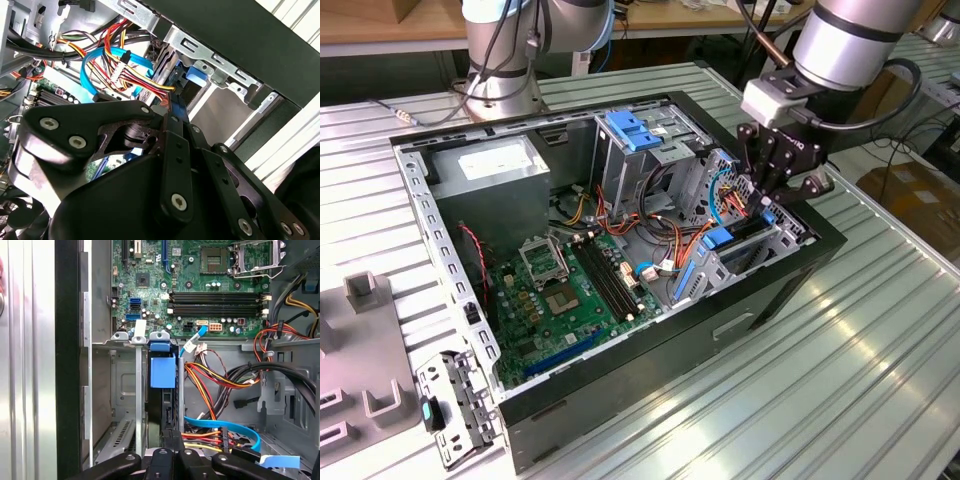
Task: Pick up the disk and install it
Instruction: 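Insert the first disk wire, then insert the second disk wire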
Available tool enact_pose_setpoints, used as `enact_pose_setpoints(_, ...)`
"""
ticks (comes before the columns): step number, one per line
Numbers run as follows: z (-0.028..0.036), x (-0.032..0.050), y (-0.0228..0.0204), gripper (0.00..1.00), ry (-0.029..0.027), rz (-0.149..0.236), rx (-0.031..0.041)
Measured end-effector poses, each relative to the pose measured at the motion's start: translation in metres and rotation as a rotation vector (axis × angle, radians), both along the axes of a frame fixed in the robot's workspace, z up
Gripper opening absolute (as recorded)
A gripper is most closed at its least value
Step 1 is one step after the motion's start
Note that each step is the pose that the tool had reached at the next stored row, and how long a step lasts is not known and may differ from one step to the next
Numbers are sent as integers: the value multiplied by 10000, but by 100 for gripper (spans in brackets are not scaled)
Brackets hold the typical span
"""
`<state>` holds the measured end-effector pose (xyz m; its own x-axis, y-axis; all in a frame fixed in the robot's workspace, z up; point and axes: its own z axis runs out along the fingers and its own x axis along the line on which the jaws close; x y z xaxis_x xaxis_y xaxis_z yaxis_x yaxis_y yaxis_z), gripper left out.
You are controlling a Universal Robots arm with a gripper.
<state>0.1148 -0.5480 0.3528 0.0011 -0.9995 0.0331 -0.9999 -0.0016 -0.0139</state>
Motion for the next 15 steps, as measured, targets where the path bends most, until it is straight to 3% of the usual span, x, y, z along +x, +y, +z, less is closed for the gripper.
enact_pose_setpoints(10, 12, -4, 0, 11, 0, -1, 0)
enact_pose_setpoints(15, 12, -66, 0, 11, 0, 0, 0)
